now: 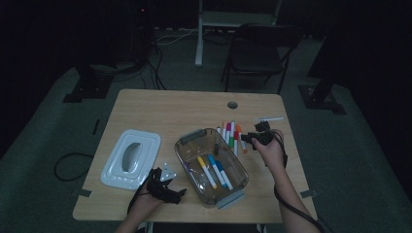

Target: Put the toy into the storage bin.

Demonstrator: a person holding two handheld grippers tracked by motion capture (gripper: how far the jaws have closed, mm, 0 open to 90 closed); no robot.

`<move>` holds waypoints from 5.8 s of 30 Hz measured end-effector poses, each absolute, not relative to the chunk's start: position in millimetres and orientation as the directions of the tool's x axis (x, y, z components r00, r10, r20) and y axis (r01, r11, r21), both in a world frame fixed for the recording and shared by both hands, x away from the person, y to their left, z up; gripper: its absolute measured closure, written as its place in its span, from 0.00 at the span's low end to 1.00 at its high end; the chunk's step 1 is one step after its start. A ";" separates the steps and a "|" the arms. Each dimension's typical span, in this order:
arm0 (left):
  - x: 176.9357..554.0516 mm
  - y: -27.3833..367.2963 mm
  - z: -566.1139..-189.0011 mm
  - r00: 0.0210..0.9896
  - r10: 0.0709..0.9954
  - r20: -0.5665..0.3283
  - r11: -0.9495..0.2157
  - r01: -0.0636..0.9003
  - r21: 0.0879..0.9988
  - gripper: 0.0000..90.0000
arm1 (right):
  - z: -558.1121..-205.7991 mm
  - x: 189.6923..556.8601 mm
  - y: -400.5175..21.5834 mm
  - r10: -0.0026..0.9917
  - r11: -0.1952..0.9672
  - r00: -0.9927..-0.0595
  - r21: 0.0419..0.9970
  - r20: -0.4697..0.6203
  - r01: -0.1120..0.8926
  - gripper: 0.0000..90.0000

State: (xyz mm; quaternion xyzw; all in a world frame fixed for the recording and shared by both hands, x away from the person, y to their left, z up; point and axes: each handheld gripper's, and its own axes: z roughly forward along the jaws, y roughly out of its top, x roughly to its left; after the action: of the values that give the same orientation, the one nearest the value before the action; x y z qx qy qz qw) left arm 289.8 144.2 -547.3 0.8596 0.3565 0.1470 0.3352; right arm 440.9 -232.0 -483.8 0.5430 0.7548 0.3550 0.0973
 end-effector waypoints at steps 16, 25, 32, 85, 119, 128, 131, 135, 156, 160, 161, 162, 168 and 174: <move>289.8 144.3 -547.2 0.703 0.711 0.015 -0.522 0.513 0.681 0.01 | -519.2 483.3 -222.9 0.931 0.144 -0.304 0.562 0.203 0.814 0.73; 289.8 144.2 -547.3 0.703 0.711 0.015 -0.521 0.514 0.682 0.01 | -524.0 483.4 -227.0 0.941 0.112 -0.267 0.550 0.210 0.828 0.82; 289.8 144.3 -547.3 0.703 0.711 0.014 -0.521 0.514 0.681 0.01 | -520.1 479.2 -230.8 0.941 0.078 -0.244 0.551 0.236 0.831 0.85; 289.9 144.4 -547.1 0.704 0.710 0.017 -0.524 0.513 0.680 0.01 | -374.3 324.5 -149.7 0.717 0.217 -0.610 0.723 0.337 0.655 0.85; 289.8 144.4 -547.0 0.704 0.710 0.016 -0.525 0.514 0.679 0.01 | -437.9 336.5 -54.6 0.669 0.489 -0.659 0.464 0.344 0.738 0.85; 289.9 144.4 -547.1 0.704 0.710 0.014 -0.523 0.514 0.680 0.01 | -451.6 347.8 -43.2 0.672 0.543 -0.658 0.377 0.340 0.750 0.84; 289.8 144.4 -547.0 0.704 0.710 0.015 -0.524 0.514 0.679 0.01 | -456.7 350.9 -41.8 0.678 0.554 -0.654 0.351 0.336 0.755 0.84; 289.8 144.4 -547.1 0.704 0.710 0.014 -0.523 0.514 0.680 0.01 | -464.8 352.9 -40.7 0.677 0.567 -0.655 0.329 0.337 0.755 0.78; 289.8 144.3 -547.1 0.704 0.710 0.015 -0.524 0.514 0.680 0.01 | -395.7 351.5 -139.2 0.702 0.361 -0.679 0.715 0.214 0.599 0.62; 289.8 144.3 -547.2 0.703 0.711 0.015 -0.523 0.514 0.681 0.01 | -395.8 360.9 -167.1 0.752 0.302 -0.626 0.736 0.207 0.606 0.62; 289.9 144.3 -547.2 0.703 0.711 0.015 -0.522 0.513 0.681 0.01 | -398.5 364.8 -174.9 0.767 0.286 -0.606 0.735 0.209 0.615 0.61; 289.8 144.3 -547.2 0.703 0.711 0.016 -0.523 0.513 0.681 0.01 | -401.6 368.1 -180.6 0.785 0.271 -0.584 0.733 0.207 0.624 0.61; 289.7 144.2 -547.3 0.703 0.711 0.014 -0.521 0.514 0.681 0.01 | -436.2 394.0 -204.8 0.848 0.215 -0.487 0.706 0.207 0.674 0.62; 289.7 144.2 -547.3 0.702 0.712 0.014 -0.521 0.514 0.681 0.01 | -475.6 421.6 -212.0 0.893 0.156 -0.389 0.653 0.228 0.741 0.67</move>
State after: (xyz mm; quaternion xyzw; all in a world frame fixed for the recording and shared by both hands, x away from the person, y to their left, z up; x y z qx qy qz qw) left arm 289.7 144.2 -547.3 0.8595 0.3566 0.1472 0.3354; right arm 421.6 -212.0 -475.6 0.5425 0.7529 0.3572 0.1062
